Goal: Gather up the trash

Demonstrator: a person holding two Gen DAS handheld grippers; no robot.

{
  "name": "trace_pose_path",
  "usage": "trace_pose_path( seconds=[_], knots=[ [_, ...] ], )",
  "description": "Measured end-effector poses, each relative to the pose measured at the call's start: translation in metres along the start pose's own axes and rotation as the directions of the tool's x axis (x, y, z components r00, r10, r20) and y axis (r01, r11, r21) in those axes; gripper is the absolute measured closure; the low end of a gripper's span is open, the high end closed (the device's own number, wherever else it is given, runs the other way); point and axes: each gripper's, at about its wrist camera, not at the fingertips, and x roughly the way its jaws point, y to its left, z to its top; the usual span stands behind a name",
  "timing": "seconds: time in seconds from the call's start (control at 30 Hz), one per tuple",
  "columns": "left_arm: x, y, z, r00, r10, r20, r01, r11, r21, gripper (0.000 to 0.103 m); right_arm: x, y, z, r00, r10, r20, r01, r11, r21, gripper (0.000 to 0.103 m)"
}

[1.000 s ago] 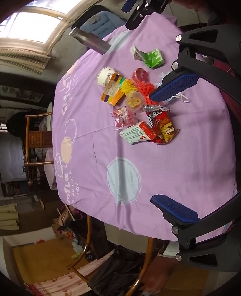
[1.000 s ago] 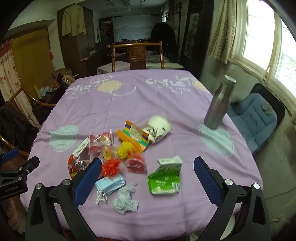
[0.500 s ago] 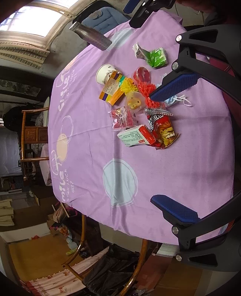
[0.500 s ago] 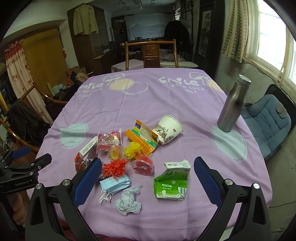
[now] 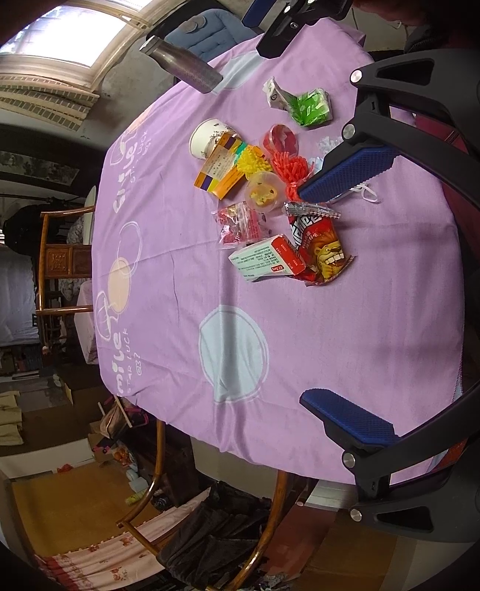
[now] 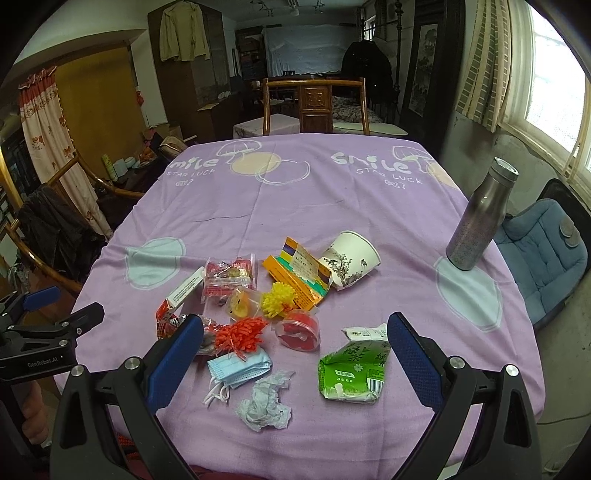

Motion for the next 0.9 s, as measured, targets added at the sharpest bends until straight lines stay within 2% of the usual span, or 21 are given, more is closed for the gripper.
trace_pose_path(
  seconds=[0.9],
  knots=[
    [0.0037, -0.0045, 0.0036, 0.999, -0.003, 0.032, 0.002, 1.0, 0.029, 0.007, -0.0023, -0.0029, 0.0009, 1.0, -0.023, 0.009, 0.023, 1.0, 0.007, 0.006]
  ],
)
